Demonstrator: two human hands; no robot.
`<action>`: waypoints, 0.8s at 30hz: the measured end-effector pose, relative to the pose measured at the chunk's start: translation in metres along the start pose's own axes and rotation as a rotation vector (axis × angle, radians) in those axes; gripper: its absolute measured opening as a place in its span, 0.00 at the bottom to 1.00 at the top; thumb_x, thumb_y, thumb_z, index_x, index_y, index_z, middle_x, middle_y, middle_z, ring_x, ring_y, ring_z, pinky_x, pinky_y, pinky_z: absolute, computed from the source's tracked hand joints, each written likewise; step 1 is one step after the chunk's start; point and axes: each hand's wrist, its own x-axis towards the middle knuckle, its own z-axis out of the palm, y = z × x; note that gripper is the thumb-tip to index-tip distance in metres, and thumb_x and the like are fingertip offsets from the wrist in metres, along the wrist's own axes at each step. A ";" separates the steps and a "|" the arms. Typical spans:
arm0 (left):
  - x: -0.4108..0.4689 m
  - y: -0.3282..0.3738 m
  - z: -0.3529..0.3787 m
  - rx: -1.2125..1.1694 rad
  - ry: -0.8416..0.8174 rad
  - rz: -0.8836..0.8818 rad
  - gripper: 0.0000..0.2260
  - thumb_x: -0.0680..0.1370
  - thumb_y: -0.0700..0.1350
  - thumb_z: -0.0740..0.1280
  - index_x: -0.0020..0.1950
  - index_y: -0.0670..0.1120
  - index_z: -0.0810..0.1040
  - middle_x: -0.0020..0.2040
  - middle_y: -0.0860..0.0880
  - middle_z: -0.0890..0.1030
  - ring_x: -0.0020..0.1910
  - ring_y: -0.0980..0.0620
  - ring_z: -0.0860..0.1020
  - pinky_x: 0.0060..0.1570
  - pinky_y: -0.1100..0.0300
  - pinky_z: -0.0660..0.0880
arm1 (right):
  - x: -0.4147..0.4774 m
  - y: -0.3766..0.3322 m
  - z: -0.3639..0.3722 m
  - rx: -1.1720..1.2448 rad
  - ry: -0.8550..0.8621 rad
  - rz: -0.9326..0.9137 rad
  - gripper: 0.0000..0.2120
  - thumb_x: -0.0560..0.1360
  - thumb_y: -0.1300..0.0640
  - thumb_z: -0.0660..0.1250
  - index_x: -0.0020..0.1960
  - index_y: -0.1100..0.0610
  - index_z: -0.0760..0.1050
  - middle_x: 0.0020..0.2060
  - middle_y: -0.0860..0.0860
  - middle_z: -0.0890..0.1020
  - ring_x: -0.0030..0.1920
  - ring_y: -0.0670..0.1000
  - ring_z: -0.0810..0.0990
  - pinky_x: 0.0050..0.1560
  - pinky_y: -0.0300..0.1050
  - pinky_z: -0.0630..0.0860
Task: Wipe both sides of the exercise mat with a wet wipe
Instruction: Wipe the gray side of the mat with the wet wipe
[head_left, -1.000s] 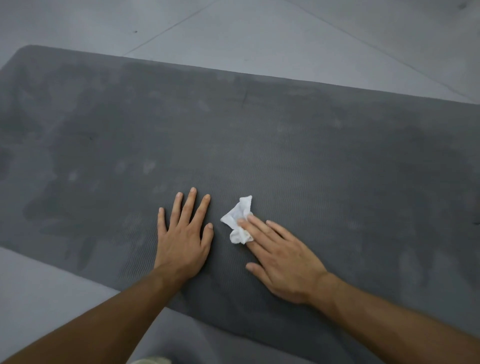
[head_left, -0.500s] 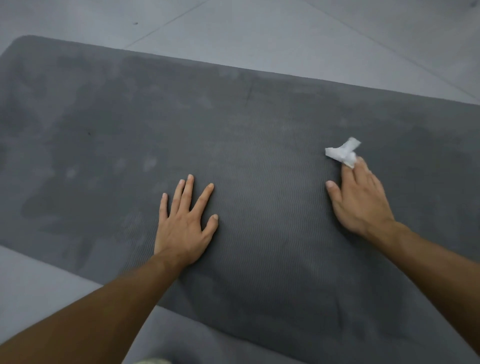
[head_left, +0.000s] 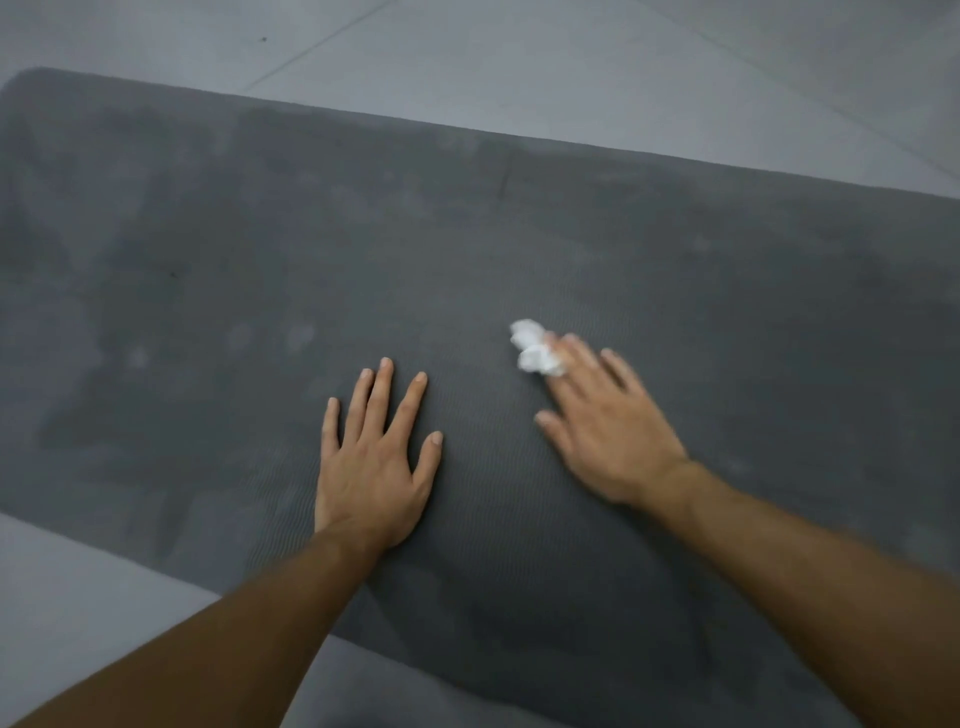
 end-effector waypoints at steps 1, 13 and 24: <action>0.000 -0.001 0.000 0.003 -0.003 -0.002 0.30 0.83 0.65 0.43 0.85 0.58 0.48 0.86 0.51 0.45 0.84 0.52 0.41 0.81 0.41 0.46 | 0.008 0.019 -0.004 0.005 0.010 0.082 0.34 0.83 0.41 0.47 0.83 0.58 0.58 0.82 0.54 0.60 0.83 0.54 0.56 0.81 0.54 0.52; 0.000 -0.001 -0.002 0.015 -0.031 -0.015 0.30 0.83 0.66 0.43 0.85 0.59 0.45 0.85 0.52 0.43 0.84 0.52 0.40 0.81 0.39 0.45 | 0.061 0.027 -0.015 0.153 0.003 0.209 0.38 0.81 0.39 0.45 0.84 0.61 0.52 0.83 0.59 0.54 0.84 0.57 0.51 0.82 0.54 0.52; 0.001 0.000 -0.004 0.043 -0.062 -0.048 0.32 0.82 0.67 0.43 0.85 0.60 0.43 0.85 0.48 0.40 0.83 0.46 0.38 0.80 0.35 0.42 | 0.073 0.008 -0.012 0.005 -0.019 -0.008 0.34 0.83 0.40 0.43 0.83 0.56 0.58 0.83 0.52 0.59 0.83 0.52 0.55 0.81 0.54 0.51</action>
